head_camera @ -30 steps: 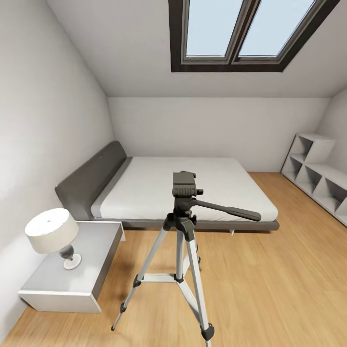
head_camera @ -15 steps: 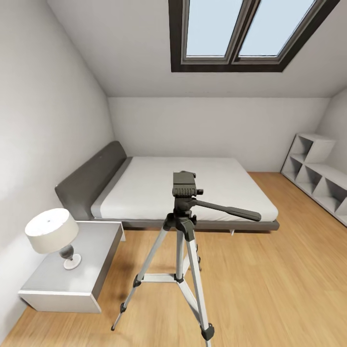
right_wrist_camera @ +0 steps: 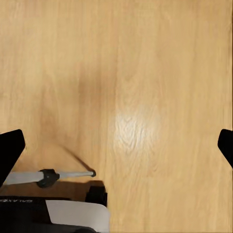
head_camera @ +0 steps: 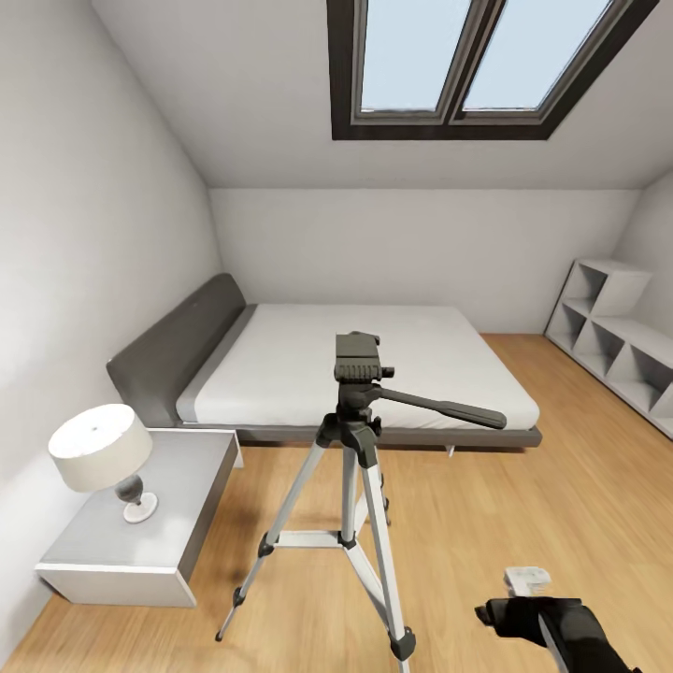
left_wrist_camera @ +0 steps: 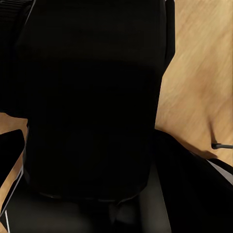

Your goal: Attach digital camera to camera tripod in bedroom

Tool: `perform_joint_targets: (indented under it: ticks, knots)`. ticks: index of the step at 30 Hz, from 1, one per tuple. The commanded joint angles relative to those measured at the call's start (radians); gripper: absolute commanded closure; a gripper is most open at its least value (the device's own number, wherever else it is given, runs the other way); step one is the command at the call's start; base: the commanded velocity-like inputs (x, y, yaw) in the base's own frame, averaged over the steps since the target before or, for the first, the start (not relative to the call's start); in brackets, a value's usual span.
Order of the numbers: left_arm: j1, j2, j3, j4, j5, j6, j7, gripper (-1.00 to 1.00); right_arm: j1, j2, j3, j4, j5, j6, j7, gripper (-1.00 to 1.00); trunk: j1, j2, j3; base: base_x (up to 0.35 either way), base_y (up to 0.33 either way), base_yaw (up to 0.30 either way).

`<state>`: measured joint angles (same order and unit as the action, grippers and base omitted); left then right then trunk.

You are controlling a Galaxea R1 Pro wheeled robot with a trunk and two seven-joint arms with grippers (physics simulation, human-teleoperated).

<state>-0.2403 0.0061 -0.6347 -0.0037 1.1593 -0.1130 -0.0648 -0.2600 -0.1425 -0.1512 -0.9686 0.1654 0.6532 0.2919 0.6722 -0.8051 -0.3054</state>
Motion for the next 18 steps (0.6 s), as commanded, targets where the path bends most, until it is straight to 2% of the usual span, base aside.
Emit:
perform_joint_targets:
  ticks: [1,3,7,12,14,18]
  knots:
    - [-0.001,0.000,-0.008,0.001,0.009,-0.002,-0.004,1.00,0.000,0.000,-0.002,-0.093,0.007,0.064,0.025,-1.00,0.000,-0.001,-0.001,0.000,0.000,0.000]
    - [-0.001,0.000,-0.008,0.001,0.008,-0.002,-0.004,1.00,0.000,-0.001,-0.001,-0.201,-0.008,0.139,0.062,-1.00,0.000,-0.001,-0.001,0.000,0.000,0.000]
    - [-0.001,0.000,-0.007,0.000,0.008,-0.002,-0.004,1.00,0.002,-0.008,0.000,-0.316,-0.036,0.212,0.141,-1.00,0.000,-0.001,-0.001,0.000,0.000,0.000]
    - [-0.001,0.000,-0.007,0.001,0.009,-0.002,-0.004,1.00,-0.004,-0.007,0.000,-0.372,-0.051,0.243,0.229,-1.00,0.000,-0.001,-0.001,0.000,0.000,0.000]
    - [-0.001,0.000,-0.007,0.001,0.009,-0.002,-0.004,1.00,-0.005,-0.003,0.003,-0.378,-0.051,0.241,0.242,-1.00,0.000,-0.001,-0.001,0.000,0.000,0.000]
    - [-0.001,0.000,-0.007,-0.001,0.010,-0.003,-0.004,1.00,-0.006,0.006,0.032,-0.389,-0.047,0.246,0.273,-1.00,0.000,-0.001,-0.001,0.000,0.000,0.000]
